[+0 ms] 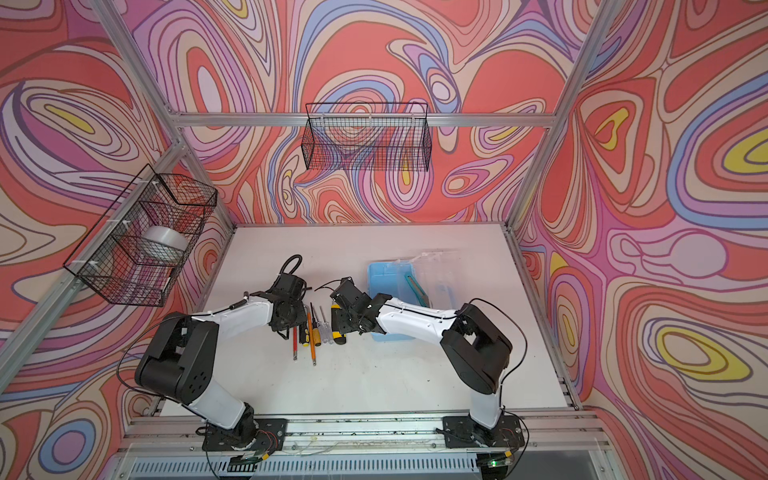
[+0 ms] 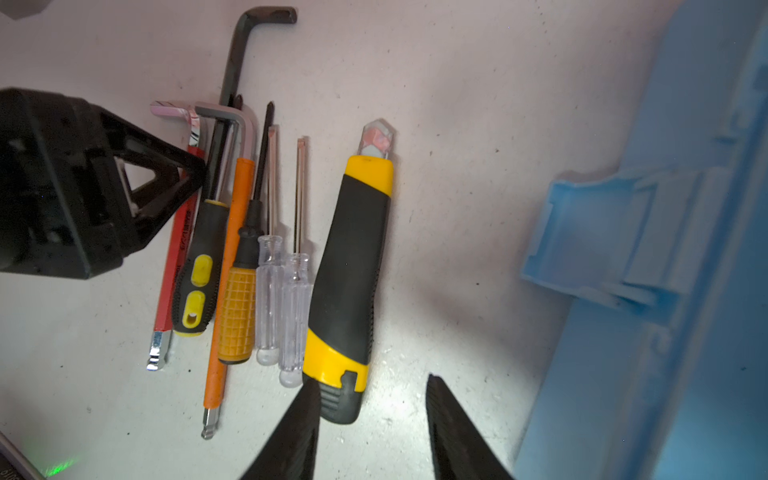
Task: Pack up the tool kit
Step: 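Lower the left gripper onto the red-handled hex key and grasp it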
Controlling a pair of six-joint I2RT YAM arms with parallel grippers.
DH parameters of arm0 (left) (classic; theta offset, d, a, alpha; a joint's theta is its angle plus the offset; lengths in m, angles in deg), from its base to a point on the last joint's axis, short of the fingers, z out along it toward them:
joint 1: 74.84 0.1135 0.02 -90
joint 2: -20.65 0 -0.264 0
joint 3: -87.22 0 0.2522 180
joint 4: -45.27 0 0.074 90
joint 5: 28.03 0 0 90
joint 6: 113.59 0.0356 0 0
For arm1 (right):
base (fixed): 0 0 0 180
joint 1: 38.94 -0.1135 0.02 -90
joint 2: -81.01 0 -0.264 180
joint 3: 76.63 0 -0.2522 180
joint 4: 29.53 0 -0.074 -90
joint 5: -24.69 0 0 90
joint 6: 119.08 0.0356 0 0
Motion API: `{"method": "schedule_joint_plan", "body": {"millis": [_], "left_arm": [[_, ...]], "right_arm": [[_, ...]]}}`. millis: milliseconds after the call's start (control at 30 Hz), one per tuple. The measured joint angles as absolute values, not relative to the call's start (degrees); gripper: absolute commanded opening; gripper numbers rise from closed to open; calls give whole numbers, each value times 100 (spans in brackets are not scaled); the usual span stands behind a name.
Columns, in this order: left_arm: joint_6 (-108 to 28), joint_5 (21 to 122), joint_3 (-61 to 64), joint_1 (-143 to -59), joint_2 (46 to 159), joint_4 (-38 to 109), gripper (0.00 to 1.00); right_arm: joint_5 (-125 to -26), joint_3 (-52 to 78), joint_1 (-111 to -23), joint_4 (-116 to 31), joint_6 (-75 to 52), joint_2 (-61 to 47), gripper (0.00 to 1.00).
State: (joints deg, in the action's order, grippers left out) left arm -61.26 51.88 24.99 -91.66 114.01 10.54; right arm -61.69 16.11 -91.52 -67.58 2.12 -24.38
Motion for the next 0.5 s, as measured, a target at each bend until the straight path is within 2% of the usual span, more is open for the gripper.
{"method": "schedule_joint_plan", "body": {"millis": [500], "left_arm": [[-6126, 5188, 2412, -9166, 11482, 1058, 14]], "right_arm": [[-6165, 1659, -9152, -6697, 210, -2438, 44]]}}
